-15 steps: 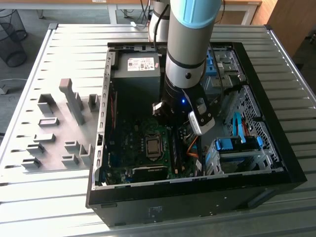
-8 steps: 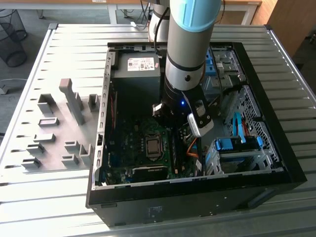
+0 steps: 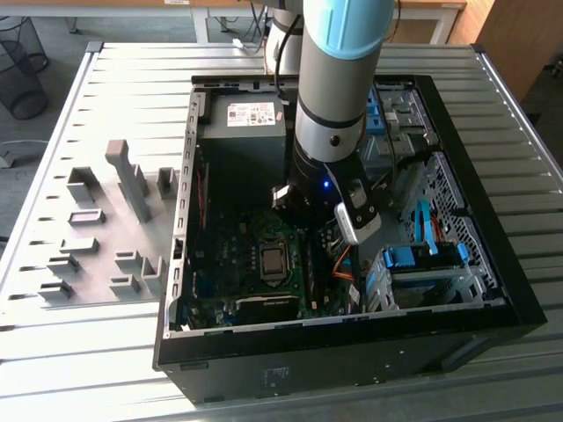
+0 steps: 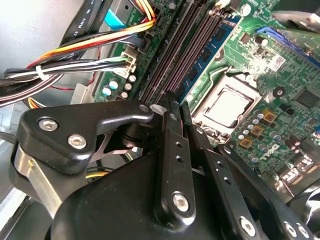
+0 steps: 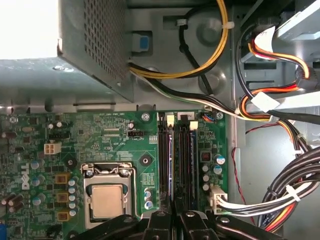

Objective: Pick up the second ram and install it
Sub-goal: 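Insert the second ram into the second slot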

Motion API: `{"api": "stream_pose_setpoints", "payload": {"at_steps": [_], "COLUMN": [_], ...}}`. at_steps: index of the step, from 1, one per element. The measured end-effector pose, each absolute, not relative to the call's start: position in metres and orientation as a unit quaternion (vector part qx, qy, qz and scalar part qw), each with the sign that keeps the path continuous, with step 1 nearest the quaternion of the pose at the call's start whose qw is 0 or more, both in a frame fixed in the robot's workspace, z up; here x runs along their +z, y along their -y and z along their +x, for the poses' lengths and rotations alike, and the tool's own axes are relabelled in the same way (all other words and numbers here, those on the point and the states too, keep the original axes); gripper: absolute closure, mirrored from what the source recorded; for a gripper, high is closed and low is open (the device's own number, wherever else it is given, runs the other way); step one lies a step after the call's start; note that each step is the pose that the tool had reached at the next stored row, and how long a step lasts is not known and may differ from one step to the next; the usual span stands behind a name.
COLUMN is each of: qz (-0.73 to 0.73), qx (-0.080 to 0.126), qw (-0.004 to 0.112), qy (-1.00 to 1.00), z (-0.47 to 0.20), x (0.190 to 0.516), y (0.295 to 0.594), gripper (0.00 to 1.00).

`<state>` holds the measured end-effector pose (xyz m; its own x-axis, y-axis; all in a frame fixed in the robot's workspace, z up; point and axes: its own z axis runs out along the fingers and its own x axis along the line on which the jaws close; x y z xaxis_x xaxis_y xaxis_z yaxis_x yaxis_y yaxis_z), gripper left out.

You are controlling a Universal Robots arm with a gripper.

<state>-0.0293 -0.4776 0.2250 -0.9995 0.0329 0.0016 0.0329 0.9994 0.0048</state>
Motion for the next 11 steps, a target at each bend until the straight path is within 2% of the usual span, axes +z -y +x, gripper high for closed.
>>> {"api": "stream_pose_setpoints", "payload": {"at_steps": [11], "qz": [-0.006], "qx": [-0.003], "qw": [0.001], "qy": [1.000], "z": [-0.0286], "x": [0.2177], "y": [0.4776], "gripper": [0.86]}}
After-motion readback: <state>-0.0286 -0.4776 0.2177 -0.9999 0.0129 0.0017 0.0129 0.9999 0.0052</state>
